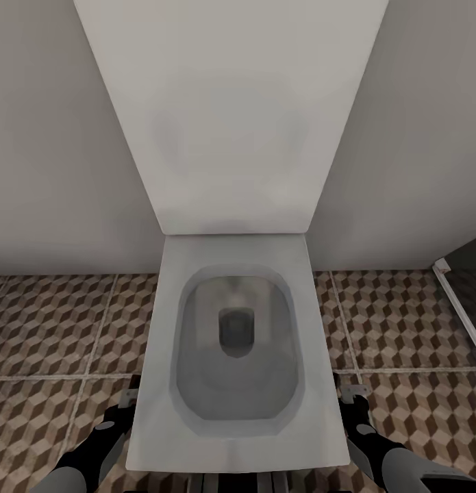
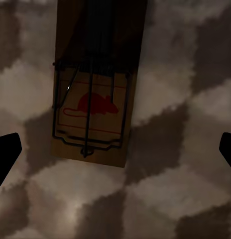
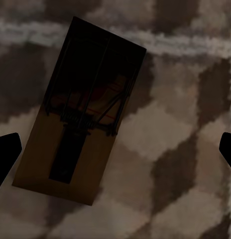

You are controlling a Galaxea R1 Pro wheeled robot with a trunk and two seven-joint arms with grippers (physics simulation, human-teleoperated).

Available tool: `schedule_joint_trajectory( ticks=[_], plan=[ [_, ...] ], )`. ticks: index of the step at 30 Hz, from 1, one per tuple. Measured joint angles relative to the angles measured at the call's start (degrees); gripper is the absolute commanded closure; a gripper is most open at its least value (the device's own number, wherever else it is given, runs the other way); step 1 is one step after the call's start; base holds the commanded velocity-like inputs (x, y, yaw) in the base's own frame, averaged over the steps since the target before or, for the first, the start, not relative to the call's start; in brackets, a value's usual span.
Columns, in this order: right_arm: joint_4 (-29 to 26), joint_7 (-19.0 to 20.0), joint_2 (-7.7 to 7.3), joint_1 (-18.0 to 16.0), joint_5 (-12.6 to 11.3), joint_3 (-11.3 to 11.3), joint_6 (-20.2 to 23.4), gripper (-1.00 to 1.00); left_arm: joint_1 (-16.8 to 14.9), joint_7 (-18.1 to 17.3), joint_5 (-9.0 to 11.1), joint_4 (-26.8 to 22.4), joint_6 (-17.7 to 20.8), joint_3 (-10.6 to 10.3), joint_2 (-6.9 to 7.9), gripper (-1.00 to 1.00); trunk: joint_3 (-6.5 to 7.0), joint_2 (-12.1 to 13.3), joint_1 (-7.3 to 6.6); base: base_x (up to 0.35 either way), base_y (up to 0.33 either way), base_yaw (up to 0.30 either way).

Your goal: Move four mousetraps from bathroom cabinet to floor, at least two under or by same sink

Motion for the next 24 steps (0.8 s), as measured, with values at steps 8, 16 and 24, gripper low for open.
schedule_joint_trajectory(
  ticks=[8,16,24],
  plan=[
    [0.0,0.0,0.00,0.0,0.0,0.0,0.0,-1.00,0.0,0.1,0.0,0.0,0.0,0.0,0.00,-1.00,0.00,0.0,0.00,0.000,0.000,0.000],
    [0.0,0.0,0.00,0.0,0.0,0.0,0.0,-1.00,0.0,0.0,0.0,-0.1,0.0,0.0,0.00,-1.00,0.00,0.0,0.01,-0.049,0.000,0.000],
    [0.0,0.0,0.00,0.0,0.0,0.0,0.0,-1.00,0.0,-0.1,0.0,-0.2,0.2,0.0,0.01,-1.00,0.00,0.0,0.03,-0.268,0.000,0.000]
  ],
)
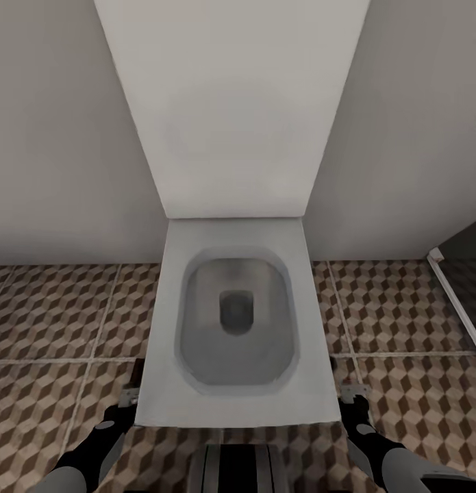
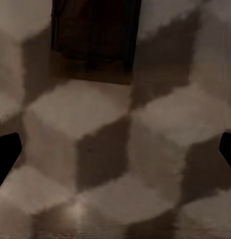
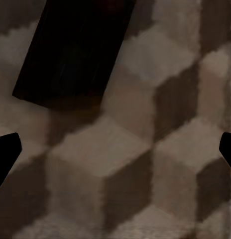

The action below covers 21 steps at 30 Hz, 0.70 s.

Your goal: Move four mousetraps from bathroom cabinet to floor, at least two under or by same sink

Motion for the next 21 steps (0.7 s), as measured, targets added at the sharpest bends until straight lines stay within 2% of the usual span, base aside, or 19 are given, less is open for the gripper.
schedule_joint_trajectory(
  ticks=[21],
  plan=[
    [0.0,0.0,0.00,0.0,0.0,0.0,0.0,-1.00,0.0,-0.1,0.0,-0.1,-0.1,0.0,0.06,-1.00,0.00,0.0,0.00,-0.338,0.000,0.000]
  ],
)
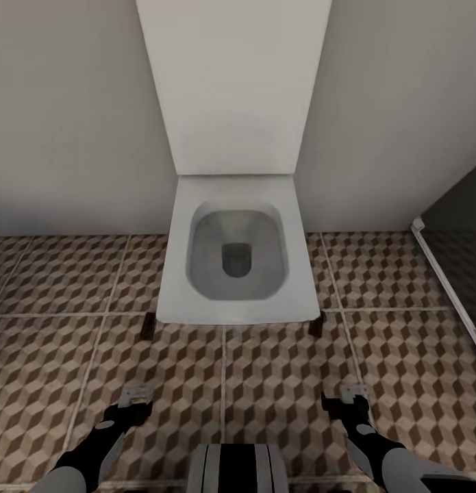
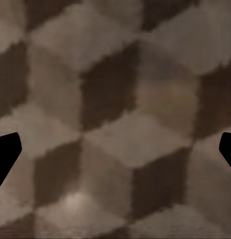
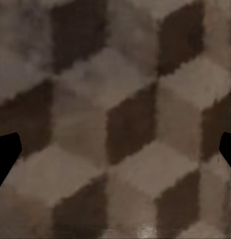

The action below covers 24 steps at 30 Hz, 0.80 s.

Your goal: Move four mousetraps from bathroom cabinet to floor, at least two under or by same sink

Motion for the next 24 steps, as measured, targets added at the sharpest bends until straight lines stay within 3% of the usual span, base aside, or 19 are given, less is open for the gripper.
schedule_joint_trajectory(
  ticks=[24],
  plan=[
    [0.0,0.0,0.00,0.0,0.0,0.0,0.0,-1.00,0.0,0.0,0.0,0.0,0.0,0.0,-0.04,-1.00,0.00,0.0,0.00,-0.344,0.000,0.000]
  ],
)
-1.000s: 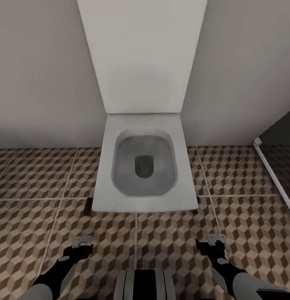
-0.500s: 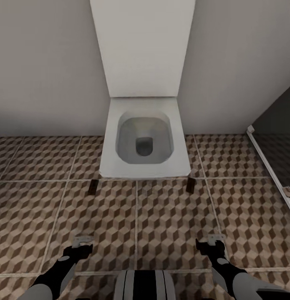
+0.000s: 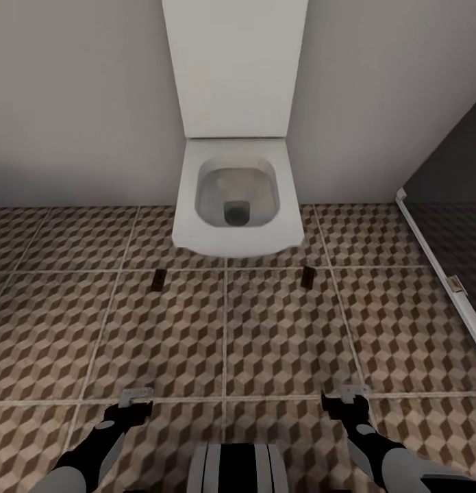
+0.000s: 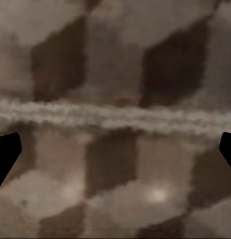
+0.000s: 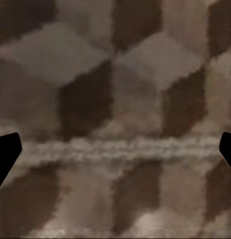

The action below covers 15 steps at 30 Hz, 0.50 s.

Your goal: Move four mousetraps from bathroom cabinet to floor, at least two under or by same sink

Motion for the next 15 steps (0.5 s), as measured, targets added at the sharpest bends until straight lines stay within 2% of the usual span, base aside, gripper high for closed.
schedule_joint_trajectory(
  ticks=[5,15],
  plan=[
    [0.0,0.0,0.00,0.0,0.0,0.0,0.0,-1.00,0.0,0.1,0.0,0.1,0.0,0.0,-0.05,-1.00,0.00,0.0,-0.02,-0.183,0.000,0.000],
    [0.0,0.0,0.00,0.0,0.0,0.0,0.0,-1.00,0.0,0.3,0.0,0.1,-0.1,0.0,-0.14,-1.00,0.00,0.0,-0.03,-0.047,0.000,0.000]
  ],
)
